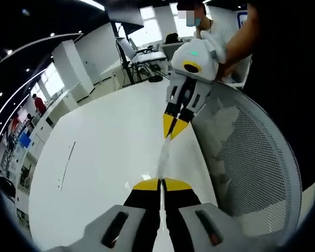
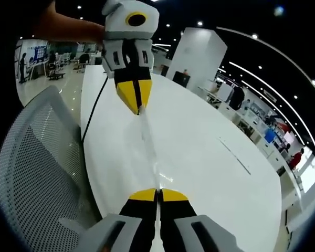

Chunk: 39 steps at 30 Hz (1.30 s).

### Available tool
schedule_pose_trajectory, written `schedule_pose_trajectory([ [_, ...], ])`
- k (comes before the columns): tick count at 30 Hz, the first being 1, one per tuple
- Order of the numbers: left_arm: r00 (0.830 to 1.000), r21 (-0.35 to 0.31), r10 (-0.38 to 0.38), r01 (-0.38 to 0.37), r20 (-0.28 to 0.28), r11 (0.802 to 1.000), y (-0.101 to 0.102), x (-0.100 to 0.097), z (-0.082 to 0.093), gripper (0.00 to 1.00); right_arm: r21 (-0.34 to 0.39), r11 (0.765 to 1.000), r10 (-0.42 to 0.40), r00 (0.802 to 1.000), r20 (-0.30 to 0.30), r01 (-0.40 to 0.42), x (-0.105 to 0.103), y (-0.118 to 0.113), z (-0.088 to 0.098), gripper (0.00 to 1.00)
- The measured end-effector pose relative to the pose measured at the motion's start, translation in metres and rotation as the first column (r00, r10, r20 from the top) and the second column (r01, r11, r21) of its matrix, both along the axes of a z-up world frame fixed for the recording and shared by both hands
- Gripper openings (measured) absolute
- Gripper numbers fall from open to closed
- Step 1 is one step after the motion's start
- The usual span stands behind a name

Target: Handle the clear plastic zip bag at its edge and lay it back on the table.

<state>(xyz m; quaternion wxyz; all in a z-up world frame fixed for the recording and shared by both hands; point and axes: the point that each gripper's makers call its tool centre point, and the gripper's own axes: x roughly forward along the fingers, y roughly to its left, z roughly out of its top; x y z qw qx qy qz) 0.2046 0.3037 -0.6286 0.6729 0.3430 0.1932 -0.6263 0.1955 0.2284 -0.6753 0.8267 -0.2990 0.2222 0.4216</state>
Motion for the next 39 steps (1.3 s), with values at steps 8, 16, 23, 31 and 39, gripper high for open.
schedule_pose_trajectory([
  [8, 0.998, 0.020, -0.027, 0.026, 0.051, 0.999, 0.002, 0.003, 0.000, 0.04, -0.012, 1.000, 0.004, 1.000, -0.006, -0.004, -0.001, -0.002, -0.001, 0.00],
  [16, 0.989, 0.055, -0.071, 0.065, 0.127, 0.996, 0.000, 0.005, 0.001, 0.07, -0.022, 1.000, 0.013, 1.000, -0.008, -0.013, -0.002, -0.001, -0.001, 0.00],
  [23, 0.977, 0.074, -0.109, 0.097, 0.184, 0.993, -0.002, 0.006, 0.007, 0.10, -0.026, 0.999, 0.023, 1.000, -0.017, -0.023, -0.004, 0.000, -0.003, 0.00],
  [31, 0.962, 0.146, -0.175, 0.147, 0.210, 0.978, -0.005, 0.003, -0.001, 0.09, -0.030, 0.999, 0.045, 0.999, -0.018, -0.046, -0.004, 0.005, 0.002, 0.00],
  [39, 0.957, 0.170, -0.196, 0.162, 0.213, 0.972, -0.008, 0.000, -0.003, 0.07, -0.028, 0.998, 0.062, 0.998, -0.029, -0.063, -0.005, 0.009, 0.005, 0.00],
])
